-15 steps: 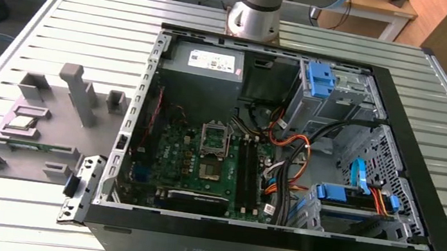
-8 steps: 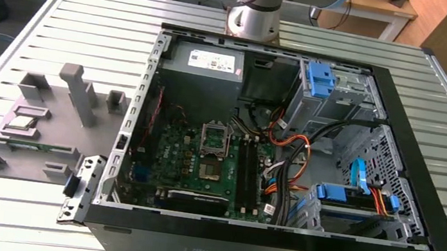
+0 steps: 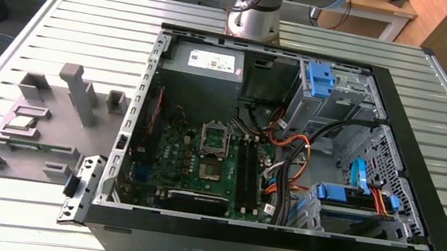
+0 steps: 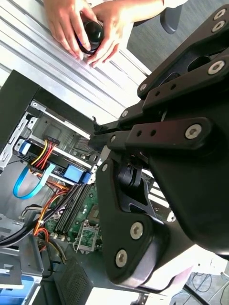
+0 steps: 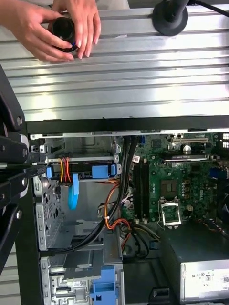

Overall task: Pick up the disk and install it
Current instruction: 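Insert the second disk wire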

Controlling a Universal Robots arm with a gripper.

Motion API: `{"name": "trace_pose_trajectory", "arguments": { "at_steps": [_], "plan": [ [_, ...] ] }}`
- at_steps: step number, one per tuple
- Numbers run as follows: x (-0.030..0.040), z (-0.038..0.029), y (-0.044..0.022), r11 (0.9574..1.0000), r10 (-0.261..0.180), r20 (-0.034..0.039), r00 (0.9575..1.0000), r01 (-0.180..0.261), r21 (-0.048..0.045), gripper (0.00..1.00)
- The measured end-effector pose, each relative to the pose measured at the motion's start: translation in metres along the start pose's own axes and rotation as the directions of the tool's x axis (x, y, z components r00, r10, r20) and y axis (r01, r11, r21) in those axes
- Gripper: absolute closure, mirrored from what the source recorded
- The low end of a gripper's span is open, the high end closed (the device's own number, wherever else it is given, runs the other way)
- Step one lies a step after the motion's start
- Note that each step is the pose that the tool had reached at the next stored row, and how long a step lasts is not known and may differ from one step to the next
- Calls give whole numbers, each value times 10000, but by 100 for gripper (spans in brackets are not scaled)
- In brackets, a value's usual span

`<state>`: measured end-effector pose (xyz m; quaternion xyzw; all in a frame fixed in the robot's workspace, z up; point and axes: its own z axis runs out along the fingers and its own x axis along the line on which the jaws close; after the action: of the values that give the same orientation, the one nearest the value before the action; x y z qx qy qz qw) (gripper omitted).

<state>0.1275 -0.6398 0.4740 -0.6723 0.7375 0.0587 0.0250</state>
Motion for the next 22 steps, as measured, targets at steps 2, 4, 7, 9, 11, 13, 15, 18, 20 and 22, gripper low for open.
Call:
{"name": "trace_pose_trajectory", "arguments": {
  "at_steps": [2,4,7,9,11,13,15,18,20,22],
  "plan": [
    [2,18,-1,10000,0,-2,10000,0,0,83],
    [6,54,-3,10000,0,0,10000,0,-1,83],
    [13,108,-6,10000,0,0,10000,0,-1,83],
    [16,143,-8,10000,0,-2,10000,0,0,83],
    [21,179,-9,10000,0,-2,10000,0,0,83],
    [21,182,-10,10000,0,-1,10000,0,-1,83],
    [21,182,-10,10000,0,-3,10000,0,-1,83],
    [12,188,-9,10000,-1,22,10000,1,-3,83],
    [-23,204,-6,10000,-2,39,10000,2,-5,83],
    [-36,240,-6,10000,-2,49,10000,2,-6,83]
  ]
}}
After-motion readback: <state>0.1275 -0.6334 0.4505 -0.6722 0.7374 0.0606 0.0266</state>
